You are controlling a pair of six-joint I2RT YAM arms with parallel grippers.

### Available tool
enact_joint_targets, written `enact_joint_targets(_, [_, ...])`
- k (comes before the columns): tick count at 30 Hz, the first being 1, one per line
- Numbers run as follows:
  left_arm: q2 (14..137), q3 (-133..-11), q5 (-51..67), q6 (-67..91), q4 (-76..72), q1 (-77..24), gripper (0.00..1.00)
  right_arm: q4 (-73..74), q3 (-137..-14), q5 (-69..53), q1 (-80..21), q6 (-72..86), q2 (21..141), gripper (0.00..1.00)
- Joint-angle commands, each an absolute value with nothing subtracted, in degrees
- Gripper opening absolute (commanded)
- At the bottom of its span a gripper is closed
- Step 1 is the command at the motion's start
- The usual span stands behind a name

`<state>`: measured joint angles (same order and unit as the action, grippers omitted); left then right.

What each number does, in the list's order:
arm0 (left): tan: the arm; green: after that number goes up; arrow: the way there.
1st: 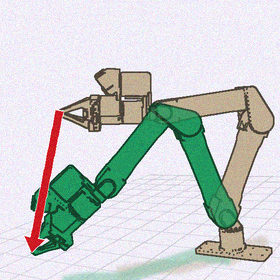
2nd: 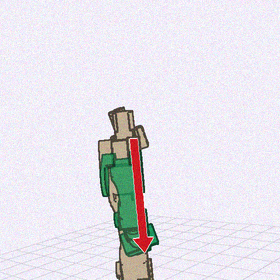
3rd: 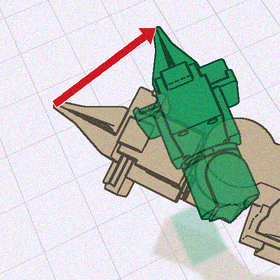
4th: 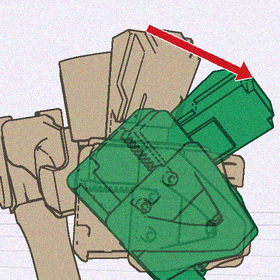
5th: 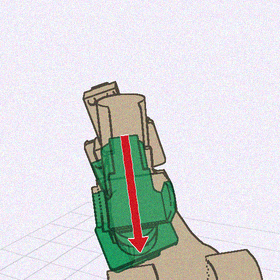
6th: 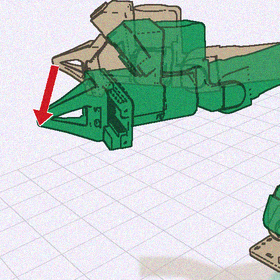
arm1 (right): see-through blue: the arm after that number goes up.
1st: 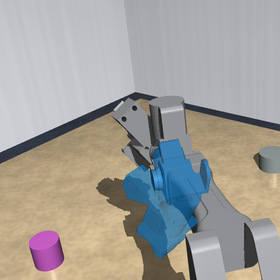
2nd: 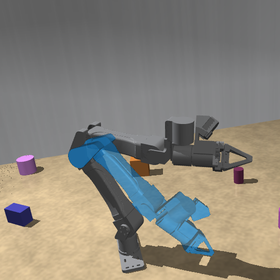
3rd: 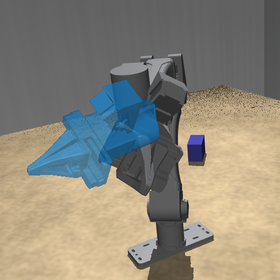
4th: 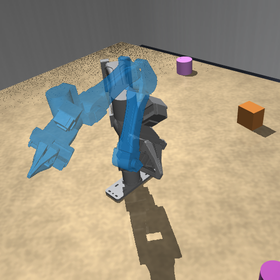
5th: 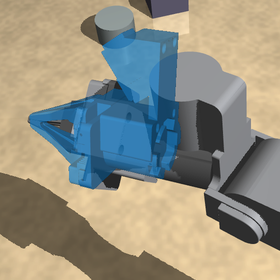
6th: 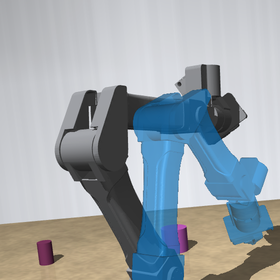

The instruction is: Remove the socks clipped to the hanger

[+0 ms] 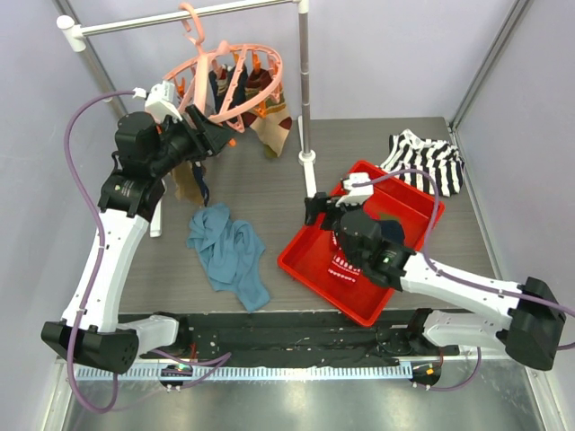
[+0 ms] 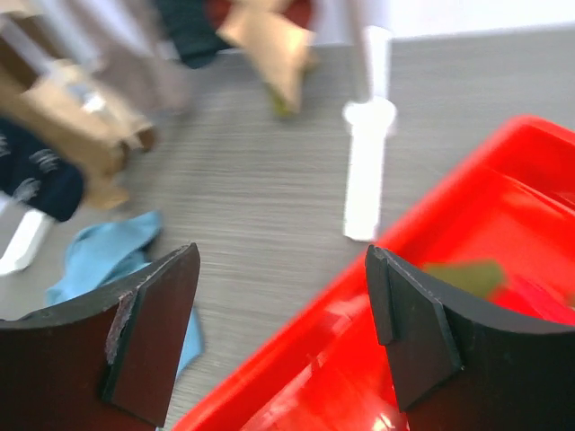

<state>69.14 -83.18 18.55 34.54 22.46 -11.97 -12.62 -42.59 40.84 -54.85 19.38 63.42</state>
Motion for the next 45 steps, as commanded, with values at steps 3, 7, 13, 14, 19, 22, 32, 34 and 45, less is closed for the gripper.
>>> enact_joint_targets(3, [68.12, -83.85, 20.39, 35.16, 18.02, -12.66, 0.6, -42.87, -46.75, 22.78, -54.93, 7.12, 75.72, 0.82])
enact_joint_targets(7, [67.85, -84.2, 20.92, 34.98, 18.02, -12.66, 0.62, -48.94, -53.51, 17.67, -54.93, 9.13, 85.66, 0.8])
enact_joint_targets(13, [68.64, -84.99, 21.79, 34.63, 19.33, -12.66, 0.63, -56.52, -63.0, 11.61, -55.63, 7.92, 100.95, 0.78])
enact_joint_targets(14, [68.73, -85.16, 22.23, 34.63, 19.34, -12.66, 0.64, -56.69, -64.32, 10.21, -55.72, 7.39, 102.38, 0.78])
enact_joint_targets(19, [69.52, -86.31, 24.08, 34.98, 19.6, -12.74, 0.65, -64.77, -68.64, 6.86, -57.82, 2.9, 110.38, 0.78])
enact_joint_targets(22, [70.22, -87.45, 25.48, 35.86, 19.16, -12.74, 0.65, -64.25, -72.41, 5.45, -58.62, 0.97, 115.04, 0.78])
enact_joint_targets(32, [71.02, -87.98, 26.63, 36.21, 19.16, -12.92, 0.66, -61.01, -89.63, 14.32, -60.82, -1.93, 128.57, 0.77])
enact_joint_targets(34, [70.84, -88.15, 26.72, 36.04, 19.6, -12.92, 0.66, -59.33, -94.21, 17.91, -60.91, -2.46, 130.85, 0.73])
enact_joint_targets(45, [69.44, -95.62, 19.43, 35.16, 32.86, -12.92, 0.67, -55.2, -89.22, 17.67, -61.43, -1.14, 122.97, 0.01])
